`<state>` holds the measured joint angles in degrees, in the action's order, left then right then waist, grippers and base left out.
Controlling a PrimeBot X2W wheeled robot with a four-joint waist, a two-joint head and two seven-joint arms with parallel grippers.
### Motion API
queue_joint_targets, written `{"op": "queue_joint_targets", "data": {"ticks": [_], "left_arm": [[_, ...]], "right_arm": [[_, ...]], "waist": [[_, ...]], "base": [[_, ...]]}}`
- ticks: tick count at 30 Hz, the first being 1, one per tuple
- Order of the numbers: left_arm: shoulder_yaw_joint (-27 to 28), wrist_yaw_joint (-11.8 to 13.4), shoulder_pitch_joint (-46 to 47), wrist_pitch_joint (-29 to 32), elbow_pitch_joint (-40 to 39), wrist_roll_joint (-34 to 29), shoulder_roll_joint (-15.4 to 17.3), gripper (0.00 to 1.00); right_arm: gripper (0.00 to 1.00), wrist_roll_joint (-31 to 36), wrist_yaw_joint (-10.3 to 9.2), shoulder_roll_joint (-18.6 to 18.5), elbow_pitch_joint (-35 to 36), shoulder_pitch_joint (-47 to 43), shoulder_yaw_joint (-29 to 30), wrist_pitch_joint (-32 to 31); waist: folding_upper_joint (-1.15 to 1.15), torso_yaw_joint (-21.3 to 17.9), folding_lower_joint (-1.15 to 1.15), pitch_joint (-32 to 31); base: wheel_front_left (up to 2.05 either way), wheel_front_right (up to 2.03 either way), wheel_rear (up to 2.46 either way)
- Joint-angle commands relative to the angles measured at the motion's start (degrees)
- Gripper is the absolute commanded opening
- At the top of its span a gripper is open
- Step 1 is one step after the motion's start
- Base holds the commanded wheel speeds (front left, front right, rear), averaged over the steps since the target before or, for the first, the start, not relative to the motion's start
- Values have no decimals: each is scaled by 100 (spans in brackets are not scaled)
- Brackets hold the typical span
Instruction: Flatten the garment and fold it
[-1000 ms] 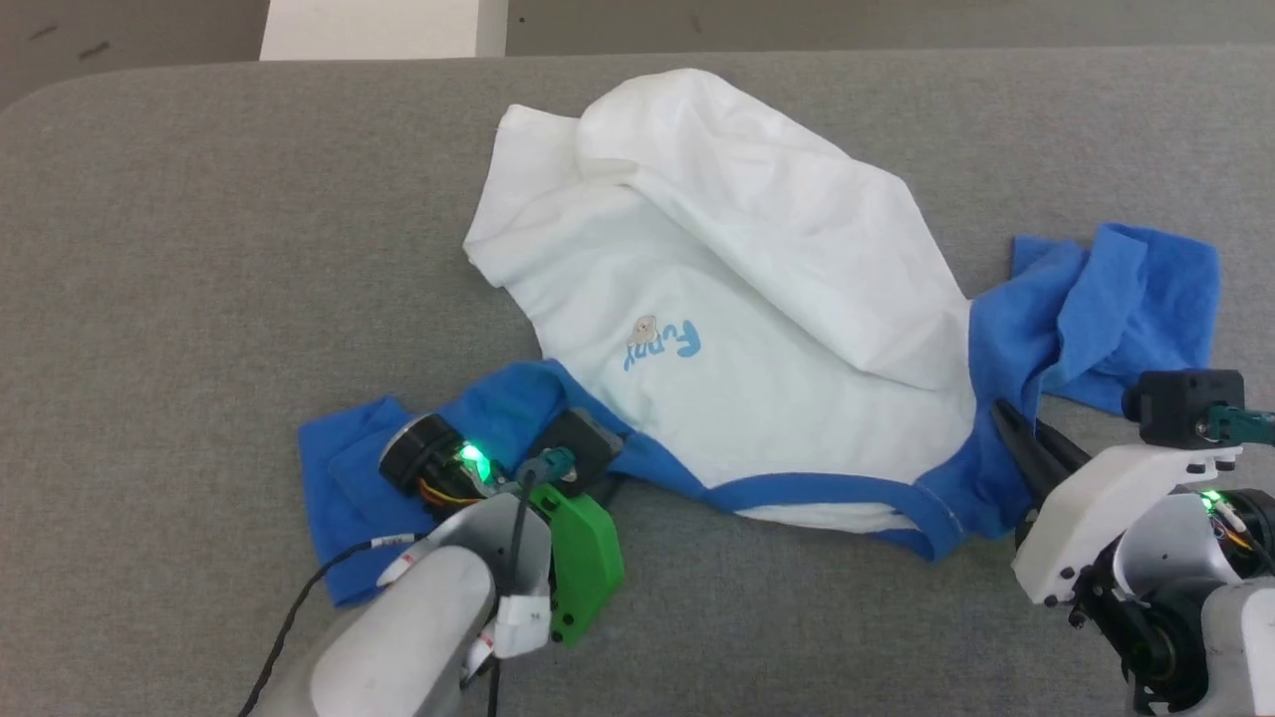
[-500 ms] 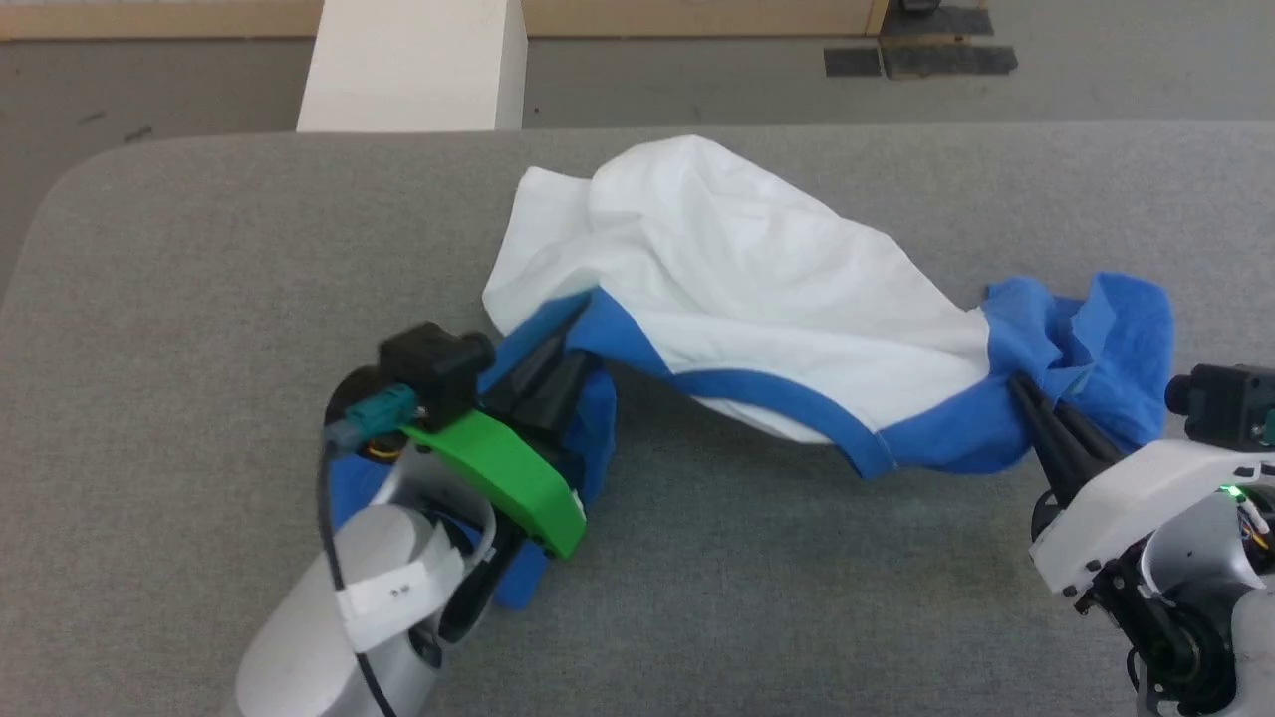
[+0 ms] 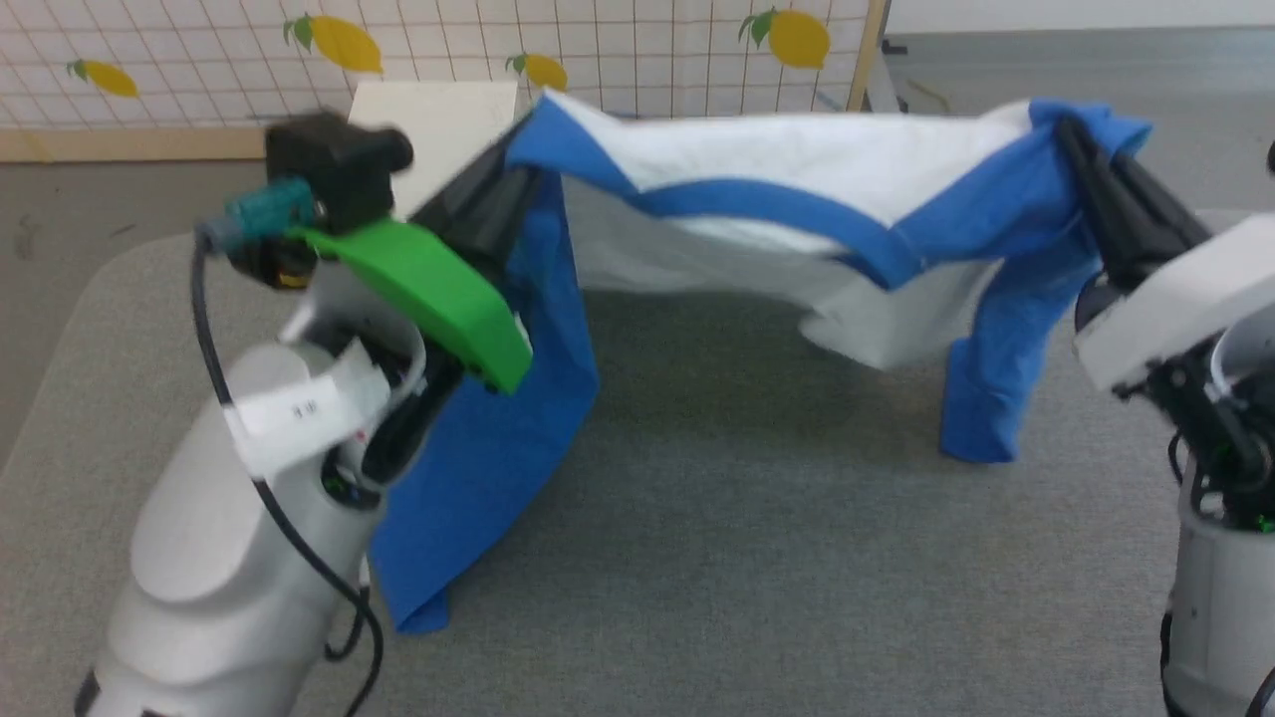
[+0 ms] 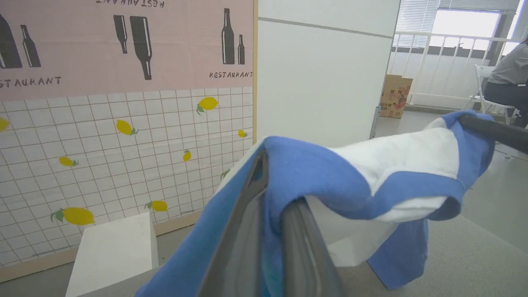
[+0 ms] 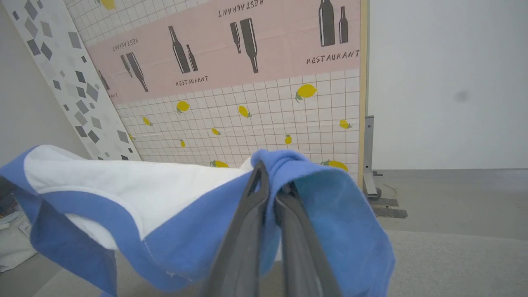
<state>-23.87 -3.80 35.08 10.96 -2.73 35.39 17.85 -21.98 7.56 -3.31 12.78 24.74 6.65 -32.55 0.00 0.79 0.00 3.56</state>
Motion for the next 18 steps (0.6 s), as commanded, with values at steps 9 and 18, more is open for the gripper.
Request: {"op": "queue_joint_targets", "data": {"ticks": [9, 18], "left_arm": [[485, 357, 1673, 368, 433, 163, -104, 0], [380, 412, 2703, 947, 852, -13, 11, 0]], "right_arm": [[0, 314, -8, -257, -338, 1620, -101, -142], [0, 436, -8, -307, -901, 2982, -12, -424]], "waist": [[0, -180, 0, -91], [0, -319, 0, 463]], "base": [[0, 0, 0], [0, 0, 0]]}}
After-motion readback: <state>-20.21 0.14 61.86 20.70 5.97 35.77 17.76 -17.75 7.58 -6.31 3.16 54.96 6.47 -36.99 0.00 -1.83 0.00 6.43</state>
